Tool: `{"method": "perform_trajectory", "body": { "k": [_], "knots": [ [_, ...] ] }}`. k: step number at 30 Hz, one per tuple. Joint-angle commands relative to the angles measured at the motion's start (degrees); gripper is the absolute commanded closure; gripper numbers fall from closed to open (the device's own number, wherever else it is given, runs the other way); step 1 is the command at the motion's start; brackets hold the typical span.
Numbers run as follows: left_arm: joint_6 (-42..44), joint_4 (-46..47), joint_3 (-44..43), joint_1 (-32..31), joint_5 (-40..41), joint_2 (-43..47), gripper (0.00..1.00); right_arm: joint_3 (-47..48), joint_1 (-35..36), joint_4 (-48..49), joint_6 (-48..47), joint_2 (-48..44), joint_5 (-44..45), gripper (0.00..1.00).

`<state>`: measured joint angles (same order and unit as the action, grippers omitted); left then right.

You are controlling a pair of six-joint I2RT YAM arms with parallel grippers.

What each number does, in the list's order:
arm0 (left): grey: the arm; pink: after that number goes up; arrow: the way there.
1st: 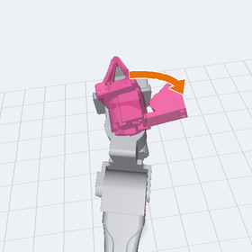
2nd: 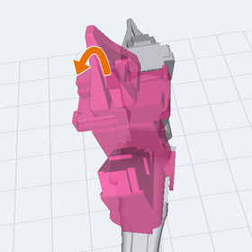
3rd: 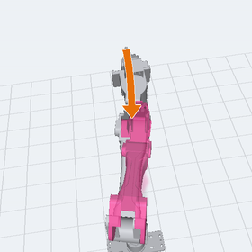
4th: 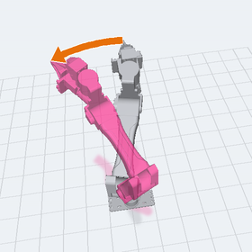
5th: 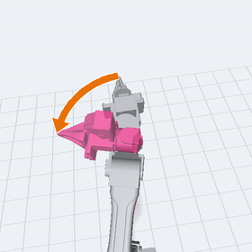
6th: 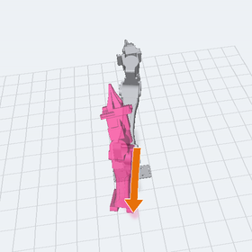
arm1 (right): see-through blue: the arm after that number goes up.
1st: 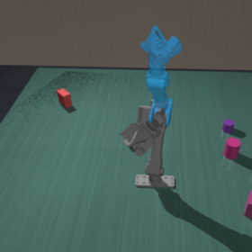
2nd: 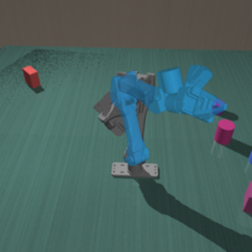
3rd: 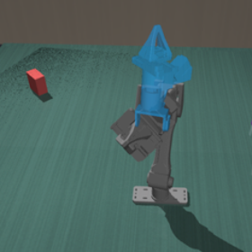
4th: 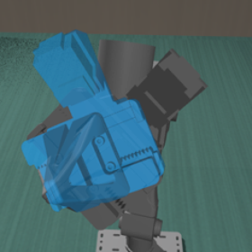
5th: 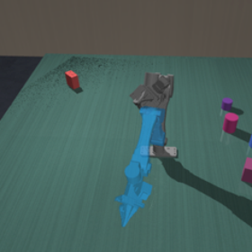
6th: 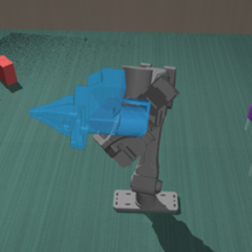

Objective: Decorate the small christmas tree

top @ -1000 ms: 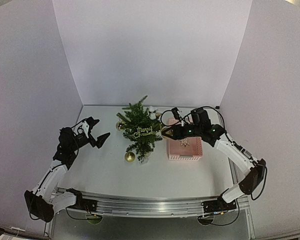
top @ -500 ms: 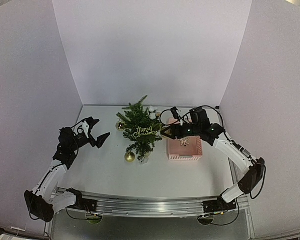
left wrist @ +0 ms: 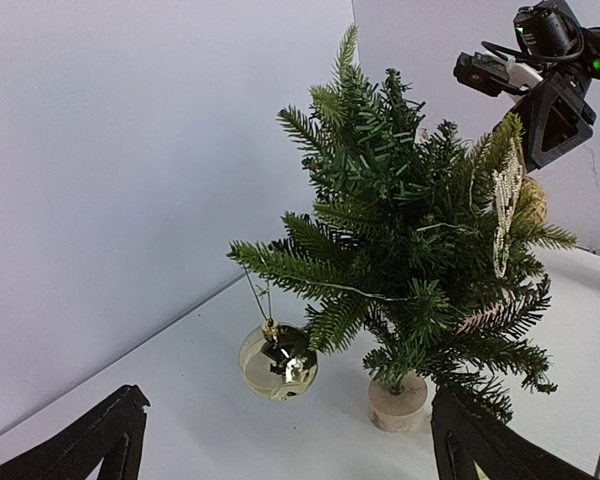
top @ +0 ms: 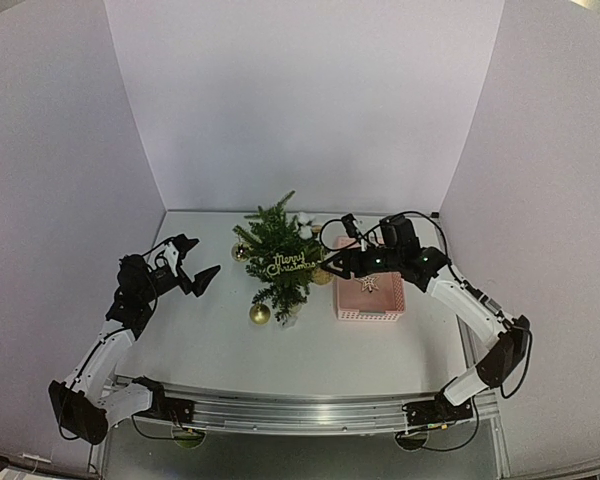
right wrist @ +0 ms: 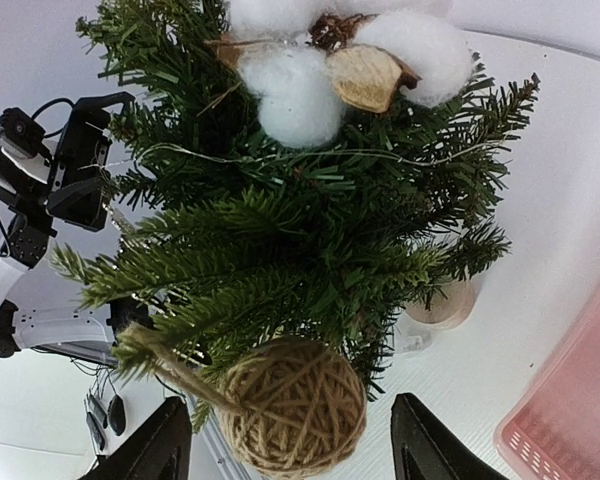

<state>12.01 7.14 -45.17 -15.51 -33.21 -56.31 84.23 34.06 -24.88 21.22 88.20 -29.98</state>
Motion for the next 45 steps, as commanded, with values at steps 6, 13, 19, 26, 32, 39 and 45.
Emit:
{"method": "perform_trajectory", "body": {
  "k": [6,13,19,26,32,39,45],
  "knots": [
    [0.6,2.1,0.3,-0.2,0.5,0.5,0.00,4.6,-0.1,-0.2,0.7,-3.9,1.6,0.31],
    [-1.0,0.9,-0.4,-0.3,2.2,0.2,0.00,9.2,-4.4,-5.6,5.0,-8.0,13.4,0.31],
    [-4.5,1.8,-1.0,-0.2,4.4,-1.7,0.00,9.3,-8.8,-13.7,9.5,-6.4,26.9,0.34],
    [-3.7,-0.3,-2.5,-0.1,7.5,-5.1,0.00,15.2,-9.4,-27.5,6.9,10.1,36.9,0.46],
    [-3.2,-1.6,-4.1,0.8,9.5,-8.1,0.00,22.6,-9.4,-36.7,3.4,25.2,37.3,0.65],
    [-2.5,-0.6,-4.1,2.0,11.0,-11.2,0.00,28.0,-9.4,-40.8,1.5,38.4,36.4,0.70],
    [-2.9,0.1,-4.0,2.7,11.2,-12.5,0.00,31.0,-9.9,-42.5,-0.1,44.2,36.0,0.70]
  ]
}}
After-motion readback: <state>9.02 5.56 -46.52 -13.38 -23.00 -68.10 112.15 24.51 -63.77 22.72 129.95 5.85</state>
